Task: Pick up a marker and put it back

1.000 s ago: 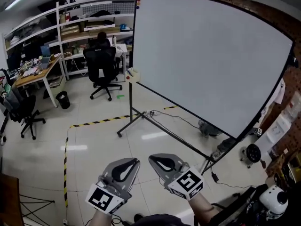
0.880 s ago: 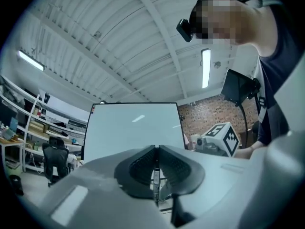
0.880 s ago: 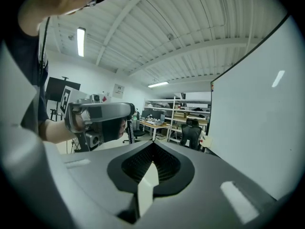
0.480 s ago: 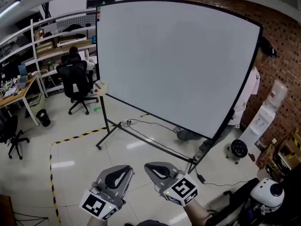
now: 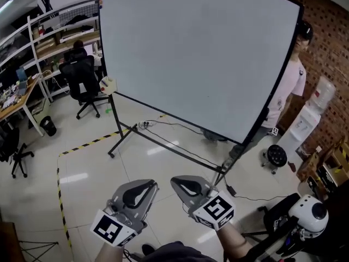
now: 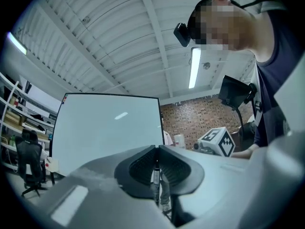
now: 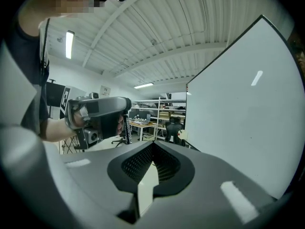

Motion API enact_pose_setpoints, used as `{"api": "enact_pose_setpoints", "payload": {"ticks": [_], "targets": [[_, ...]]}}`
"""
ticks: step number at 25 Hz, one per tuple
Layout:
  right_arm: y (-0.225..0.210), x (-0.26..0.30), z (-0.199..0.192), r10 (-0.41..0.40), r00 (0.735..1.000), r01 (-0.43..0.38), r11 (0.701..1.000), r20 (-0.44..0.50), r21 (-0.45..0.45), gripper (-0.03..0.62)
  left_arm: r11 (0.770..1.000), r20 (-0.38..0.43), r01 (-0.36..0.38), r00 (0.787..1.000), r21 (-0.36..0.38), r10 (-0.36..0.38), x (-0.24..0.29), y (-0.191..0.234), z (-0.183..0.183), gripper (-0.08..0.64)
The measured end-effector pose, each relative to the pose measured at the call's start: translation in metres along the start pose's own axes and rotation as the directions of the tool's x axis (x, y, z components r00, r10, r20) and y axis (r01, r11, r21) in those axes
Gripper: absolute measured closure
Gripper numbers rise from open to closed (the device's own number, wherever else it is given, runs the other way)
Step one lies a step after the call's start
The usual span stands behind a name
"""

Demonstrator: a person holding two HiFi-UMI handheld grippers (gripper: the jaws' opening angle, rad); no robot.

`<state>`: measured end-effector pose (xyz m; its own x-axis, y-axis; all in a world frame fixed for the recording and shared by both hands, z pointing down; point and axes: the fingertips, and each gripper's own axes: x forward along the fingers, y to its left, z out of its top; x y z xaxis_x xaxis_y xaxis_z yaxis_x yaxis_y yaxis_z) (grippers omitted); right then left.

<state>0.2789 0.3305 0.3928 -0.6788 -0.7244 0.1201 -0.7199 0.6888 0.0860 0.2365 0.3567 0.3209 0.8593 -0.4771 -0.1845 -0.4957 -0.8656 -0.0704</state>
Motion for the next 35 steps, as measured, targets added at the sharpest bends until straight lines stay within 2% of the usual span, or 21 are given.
{"api": "enact_pose_setpoints", "payload": {"ticks": [4, 10, 18, 25, 35], "targets": [[-0.003, -0.01, -0.005, 0.016, 1.0, -0.016, 1.0, 0.001, 0.005, 0.592, 1.0, -0.019, -0.002, 1.0, -0.002, 0.002, 0.009, -0.009, -0.005, 0.535], [-0.023, -0.038, -0.011, -0.019, 0.999, 0.019, 1.0, 0.033, 0.017, 0.592, 0.999, -0.026, 0.039, 0.999, 0.023, -0.039, 0.035, -0.031, -0.005, 0.535], [-0.03, -0.051, -0.015, -0.001, 0.999, 0.0, 1.0, 0.043, 0.022, 0.592, 0.998, -0.041, 0.039, 0.998, 0.058, -0.037, 0.048, -0.045, -0.007, 0.535], [-0.048, -0.055, -0.01, -0.004, 0.998, 0.002, 0.999, 0.057, 0.033, 0.592, 0.995, -0.024, 0.011, 1.0, 0.102, -0.009, 0.063, -0.04, 0.001, 0.535], [-0.037, -0.031, -0.01, 0.078, 0.994, -0.082, 0.995, 0.078, 0.049, 0.592, 0.987, -0.037, -0.094, 0.994, 0.133, 0.099, 0.043, -0.02, 0.008, 0.535]]}}
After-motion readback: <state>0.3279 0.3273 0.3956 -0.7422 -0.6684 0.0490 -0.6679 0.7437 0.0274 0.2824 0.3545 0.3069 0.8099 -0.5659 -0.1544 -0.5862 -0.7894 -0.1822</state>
